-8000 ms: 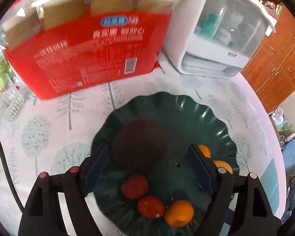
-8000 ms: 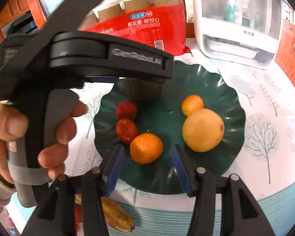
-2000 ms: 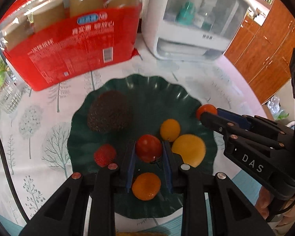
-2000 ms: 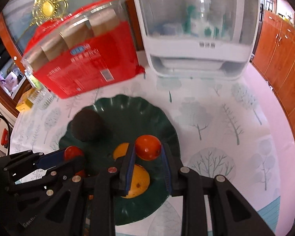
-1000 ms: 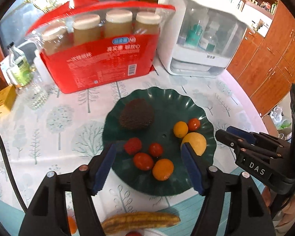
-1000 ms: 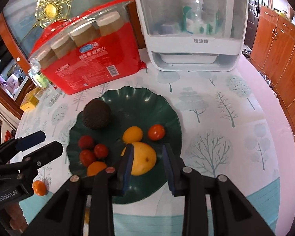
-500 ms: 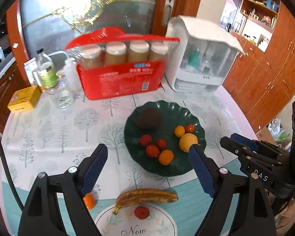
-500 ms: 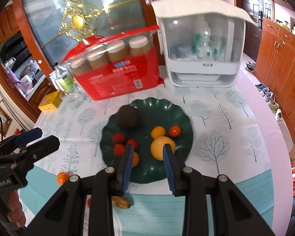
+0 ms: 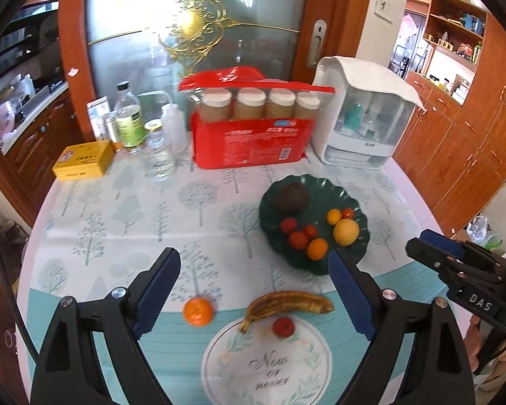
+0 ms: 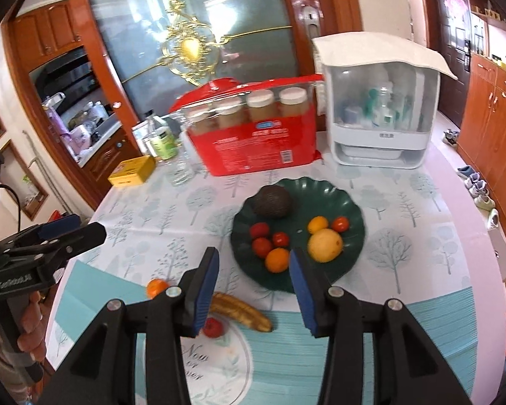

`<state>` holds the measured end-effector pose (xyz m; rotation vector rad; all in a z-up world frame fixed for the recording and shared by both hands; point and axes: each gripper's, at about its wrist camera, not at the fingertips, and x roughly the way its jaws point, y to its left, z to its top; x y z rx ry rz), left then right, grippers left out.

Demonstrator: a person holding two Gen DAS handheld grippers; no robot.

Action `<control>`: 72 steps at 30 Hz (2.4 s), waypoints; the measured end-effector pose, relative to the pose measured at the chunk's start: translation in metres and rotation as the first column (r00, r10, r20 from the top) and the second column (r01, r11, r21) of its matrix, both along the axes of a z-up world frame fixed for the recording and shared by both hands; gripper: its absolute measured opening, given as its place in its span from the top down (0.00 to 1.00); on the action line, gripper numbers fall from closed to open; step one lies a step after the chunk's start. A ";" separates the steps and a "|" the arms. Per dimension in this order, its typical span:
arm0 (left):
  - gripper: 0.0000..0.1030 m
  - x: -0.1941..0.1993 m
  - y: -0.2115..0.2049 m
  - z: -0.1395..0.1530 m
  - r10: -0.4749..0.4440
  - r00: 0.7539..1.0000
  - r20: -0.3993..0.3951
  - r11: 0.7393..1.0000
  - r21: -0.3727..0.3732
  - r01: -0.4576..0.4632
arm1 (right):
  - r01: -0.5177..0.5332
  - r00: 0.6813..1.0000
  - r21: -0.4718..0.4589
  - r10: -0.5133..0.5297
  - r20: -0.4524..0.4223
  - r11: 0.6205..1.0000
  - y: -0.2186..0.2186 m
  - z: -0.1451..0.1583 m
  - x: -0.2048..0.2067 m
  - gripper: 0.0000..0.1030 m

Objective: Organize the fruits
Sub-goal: 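Withdraw both open grippers back toward the mat, then grasp the mandarin orange with the left gripper while the right gripper grasps the small red apple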

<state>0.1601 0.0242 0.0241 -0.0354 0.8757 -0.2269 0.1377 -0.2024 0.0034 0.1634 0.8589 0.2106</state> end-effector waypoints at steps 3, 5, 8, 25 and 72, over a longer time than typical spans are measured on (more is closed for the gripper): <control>0.14 -0.007 0.014 -0.004 0.018 1.000 -0.007 1.000 0.011 -0.018 | -0.027 1.000 0.001 0.027 0.002 1.000 0.013 -0.003 -0.008 0.58; 0.14 -0.011 0.025 -0.008 0.033 0.999 -0.013 0.999 0.016 -0.033 | -0.042 0.999 -0.003 0.042 0.001 0.999 0.020 -0.006 -0.012 0.58; 0.14 -0.015 0.039 -0.017 0.055 0.998 -0.028 0.998 0.026 -0.054 | -0.064 0.998 -0.012 0.064 -0.006 0.998 0.032 -0.013 -0.017 0.58; 0.14 -0.005 0.058 -0.098 0.059 0.984 -0.167 0.995 0.093 -0.044 | -0.101 0.987 -0.047 0.094 -0.133 0.994 0.071 -0.084 -0.016 0.58; 0.57 0.051 0.043 -0.218 0.101 0.954 -0.281 0.993 0.081 -0.082 | -0.167 0.956 -0.069 0.144 -0.257 0.984 0.107 -0.192 0.007 0.67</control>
